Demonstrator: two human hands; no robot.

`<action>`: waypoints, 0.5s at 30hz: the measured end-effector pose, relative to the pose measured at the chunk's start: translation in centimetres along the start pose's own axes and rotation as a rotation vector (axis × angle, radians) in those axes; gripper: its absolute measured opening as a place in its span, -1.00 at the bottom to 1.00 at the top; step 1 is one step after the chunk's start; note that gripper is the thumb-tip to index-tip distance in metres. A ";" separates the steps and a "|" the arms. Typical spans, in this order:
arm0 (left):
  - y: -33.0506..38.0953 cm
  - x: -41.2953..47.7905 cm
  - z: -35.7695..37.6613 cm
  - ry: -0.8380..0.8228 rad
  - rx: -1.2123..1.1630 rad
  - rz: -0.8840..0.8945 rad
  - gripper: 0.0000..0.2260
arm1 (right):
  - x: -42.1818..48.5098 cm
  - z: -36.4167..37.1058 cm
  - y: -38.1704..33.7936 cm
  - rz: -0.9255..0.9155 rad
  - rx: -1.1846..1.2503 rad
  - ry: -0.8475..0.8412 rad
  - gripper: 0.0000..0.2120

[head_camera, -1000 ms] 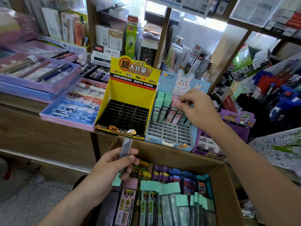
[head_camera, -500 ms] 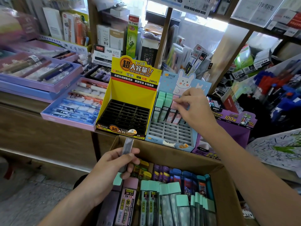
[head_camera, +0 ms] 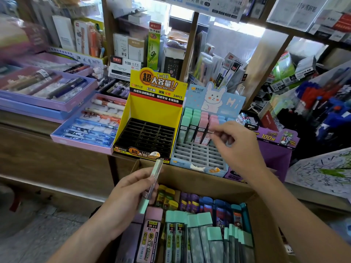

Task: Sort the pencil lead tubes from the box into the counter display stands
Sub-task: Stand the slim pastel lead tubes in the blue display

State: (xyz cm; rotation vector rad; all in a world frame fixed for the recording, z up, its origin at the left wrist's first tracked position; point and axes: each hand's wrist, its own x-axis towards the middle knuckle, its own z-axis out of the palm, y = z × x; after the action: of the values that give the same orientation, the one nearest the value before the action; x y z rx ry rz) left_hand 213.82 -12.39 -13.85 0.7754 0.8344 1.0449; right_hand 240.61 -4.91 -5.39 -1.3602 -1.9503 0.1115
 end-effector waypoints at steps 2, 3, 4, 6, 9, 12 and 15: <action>0.0 -0.2 0.0 -0.015 0.008 0.037 -0.71 | -2.0 -0.3 0.2 0.049 0.073 -0.029 -0.85; -0.1 -0.2 0.0 -0.008 0.019 0.048 -0.70 | -3.0 -0.4 0.3 0.080 0.109 -0.041 -0.85; -0.1 -0.3 -0.1 0.002 0.036 0.055 -0.70 | -4.0 -0.6 0.5 0.107 0.136 -0.055 -0.84; -0.1 -0.2 -0.1 0.014 0.065 0.061 -0.68 | -6.0 -0.8 1.1 0.149 0.155 -0.097 -0.83; -0.2 0.0 0.0 0.039 0.123 0.069 -0.68 | -8.8 -0.9 2.5 0.241 0.146 -0.217 -0.81; -0.2 0.0 -0.2 0.097 0.251 0.071 -0.77 | -11.0 -0.7 4.3 0.372 0.167 -0.318 -0.77; 0.2 0.1 0.0 0.107 0.420 0.109 -0.72 | -12.3 -0.3 5.7 0.453 0.177 -0.328 -0.76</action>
State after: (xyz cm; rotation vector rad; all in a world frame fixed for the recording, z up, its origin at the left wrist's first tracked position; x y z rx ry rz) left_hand 213.75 -12.26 -13.69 1.1361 1.1335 1.0262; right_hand 247.21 -12.82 -14.19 -1.7204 -1.7952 0.7461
